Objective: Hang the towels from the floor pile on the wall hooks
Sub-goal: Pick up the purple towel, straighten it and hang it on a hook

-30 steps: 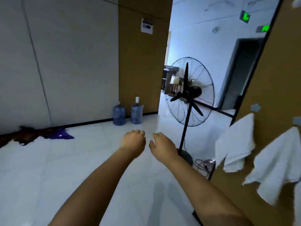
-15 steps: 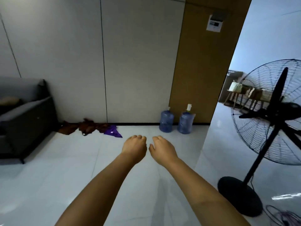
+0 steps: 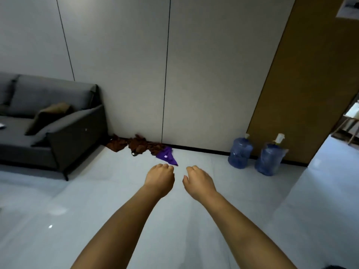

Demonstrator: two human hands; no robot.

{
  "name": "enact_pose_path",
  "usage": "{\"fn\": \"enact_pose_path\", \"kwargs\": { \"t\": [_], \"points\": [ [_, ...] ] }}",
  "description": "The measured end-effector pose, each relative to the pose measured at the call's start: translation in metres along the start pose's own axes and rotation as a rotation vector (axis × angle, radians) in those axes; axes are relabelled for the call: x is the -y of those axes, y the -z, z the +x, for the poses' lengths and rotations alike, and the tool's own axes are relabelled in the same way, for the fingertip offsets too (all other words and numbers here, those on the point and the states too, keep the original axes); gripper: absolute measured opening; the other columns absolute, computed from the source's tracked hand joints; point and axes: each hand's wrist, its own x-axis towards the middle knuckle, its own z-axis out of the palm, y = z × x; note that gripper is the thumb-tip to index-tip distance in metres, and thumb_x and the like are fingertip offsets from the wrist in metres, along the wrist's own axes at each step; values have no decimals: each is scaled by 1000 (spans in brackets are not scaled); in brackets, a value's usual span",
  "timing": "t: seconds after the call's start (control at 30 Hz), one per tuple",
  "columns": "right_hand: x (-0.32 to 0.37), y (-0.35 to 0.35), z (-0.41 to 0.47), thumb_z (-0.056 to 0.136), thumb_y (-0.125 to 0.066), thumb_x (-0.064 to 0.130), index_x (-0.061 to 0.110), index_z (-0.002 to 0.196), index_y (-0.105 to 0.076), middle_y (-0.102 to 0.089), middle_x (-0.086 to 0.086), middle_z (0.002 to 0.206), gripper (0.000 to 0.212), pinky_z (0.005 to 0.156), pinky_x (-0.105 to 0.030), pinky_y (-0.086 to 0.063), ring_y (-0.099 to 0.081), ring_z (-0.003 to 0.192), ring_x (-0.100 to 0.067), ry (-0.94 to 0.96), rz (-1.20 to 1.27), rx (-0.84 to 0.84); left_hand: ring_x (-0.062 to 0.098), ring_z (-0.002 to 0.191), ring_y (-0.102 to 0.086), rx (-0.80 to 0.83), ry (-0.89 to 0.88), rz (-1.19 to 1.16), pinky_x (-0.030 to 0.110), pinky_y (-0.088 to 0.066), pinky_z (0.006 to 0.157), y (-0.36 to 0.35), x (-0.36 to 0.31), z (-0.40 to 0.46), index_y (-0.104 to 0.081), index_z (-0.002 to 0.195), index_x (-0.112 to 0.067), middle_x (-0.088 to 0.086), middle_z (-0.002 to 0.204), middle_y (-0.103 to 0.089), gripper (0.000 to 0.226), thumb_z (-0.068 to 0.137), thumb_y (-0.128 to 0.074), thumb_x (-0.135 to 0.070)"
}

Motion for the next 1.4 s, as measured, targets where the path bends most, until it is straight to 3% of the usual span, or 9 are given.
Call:
{"fn": "enact_pose_path", "kwargs": {
  "t": [0.2, 0.5, 0.73, 1.03, 1.17, 1.4],
  "points": [
    [27, -41, 134, 98, -38, 24, 10, 122, -50, -56, -7, 118, 30, 79, -26, -43, -55, 102, -21, 29, -35, 26, 24, 109, -52, 6, 6, 35, 29, -38, 89, -40, 87, 100, -53, 114, -7, 9, 118, -58, 27, 99, -35, -21],
    [78, -62, 330, 98, -36, 23, 10, 112, -51, -54, -8, 115, 25, 79, -30, -40, -53, 102, -25, 83, -31, 33, 27, 111, -50, -19, 32, 64, 30, -36, 90, -50, 226, 265, -53, 113, -7, 10, 118, -57, 27, 100, -34, -21],
    [75, -91, 441, 97, -41, 25, 12, 121, -50, -55, -7, 118, 28, 84, -32, -47, -54, 103, -23, 62, 28, 47, 24, 111, -50, -6, -10, 24, 28, -36, 91, -80, 261, 361, -53, 115, -8, 8, 119, -57, 29, 100, -34, -24],
    [40, -122, 622, 99, -37, 26, 9, 118, -52, -54, -9, 120, 29, 81, -33, -41, -53, 108, -27, 152, -14, 56, 24, 112, -49, 20, 28, 69, 28, -34, 87, -124, 298, 530, -54, 113, -8, 7, 119, -57, 31, 99, -33, -27],
    [16, -118, 710, 99, -36, 24, 7, 116, -52, -54, -11, 120, 29, 83, -33, -41, -52, 110, -30, 154, -13, 84, 25, 116, -48, 85, 37, 92, 29, -33, 93, -136, 309, 613, -53, 116, -8, 8, 122, -56, 34, 97, -39, -33],
    [-13, -128, 826, 98, -37, 22, 5, 115, -52, -54, -13, 119, 28, 83, -32, -42, -54, 107, -30, 179, -1, 89, 26, 116, -48, 79, 60, 85, 30, -34, 94, -167, 331, 726, -52, 115, -8, 8, 123, -56, 31, 98, -34, -26]
  ]
}}
